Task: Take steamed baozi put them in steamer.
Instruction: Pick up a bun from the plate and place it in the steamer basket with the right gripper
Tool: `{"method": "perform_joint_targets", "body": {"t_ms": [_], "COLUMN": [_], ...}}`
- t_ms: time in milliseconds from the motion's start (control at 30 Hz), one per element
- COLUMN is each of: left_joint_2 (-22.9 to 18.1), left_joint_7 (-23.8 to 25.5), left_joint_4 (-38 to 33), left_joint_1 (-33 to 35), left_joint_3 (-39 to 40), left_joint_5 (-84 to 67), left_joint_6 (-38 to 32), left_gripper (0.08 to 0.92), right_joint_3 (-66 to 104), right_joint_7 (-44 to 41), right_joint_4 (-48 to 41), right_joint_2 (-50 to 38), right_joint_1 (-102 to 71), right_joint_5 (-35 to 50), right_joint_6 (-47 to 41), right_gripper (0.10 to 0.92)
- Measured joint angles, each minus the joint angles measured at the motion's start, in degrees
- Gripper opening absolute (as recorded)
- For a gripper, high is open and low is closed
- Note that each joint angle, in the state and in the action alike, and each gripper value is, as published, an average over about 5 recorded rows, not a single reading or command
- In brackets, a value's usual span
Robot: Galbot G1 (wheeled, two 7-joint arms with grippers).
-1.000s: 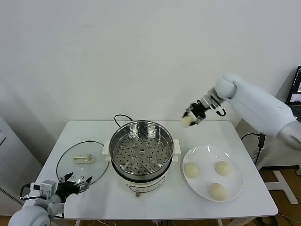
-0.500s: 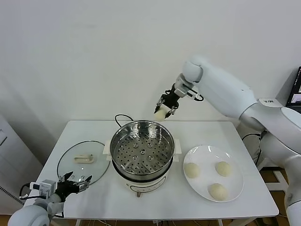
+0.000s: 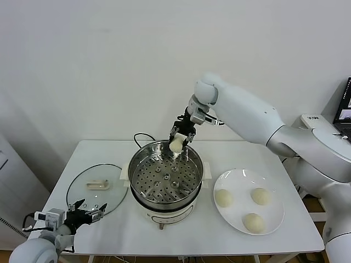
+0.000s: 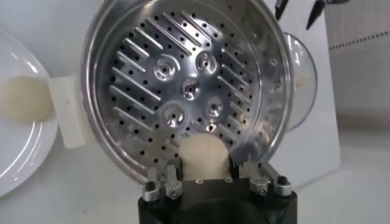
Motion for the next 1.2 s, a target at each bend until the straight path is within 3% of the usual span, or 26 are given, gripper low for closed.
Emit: {"method": "perform_joint_targets", "body": {"t_ms": [867,1200], "left_joint_2": [-0.2,-0.24], "left_joint_7": [-0.05,-0.04], "left_joint_4": [-0.38,-0.21], "left_joint_1": [0.17,-0.11], "left_joint_3": [0.3,0.67], "left_joint_5": [0.23,0.36], "left_joint_6": [0.3,0.34], "left_gripper": [0.823,0.823], "right_joint_3": [5.61,7.04], "right_joint_7": [1.22,1.97], "right_joint_4": [-0.46,-0.98], "right_joint_2": [4.29,5.35], "right_joint_1": [-8.81,-9.69], "right_joint_5": [-13.28,-16.66], "right_joint_6": [-0.02,-0.02], "right_gripper": [0.487,0.738]}}
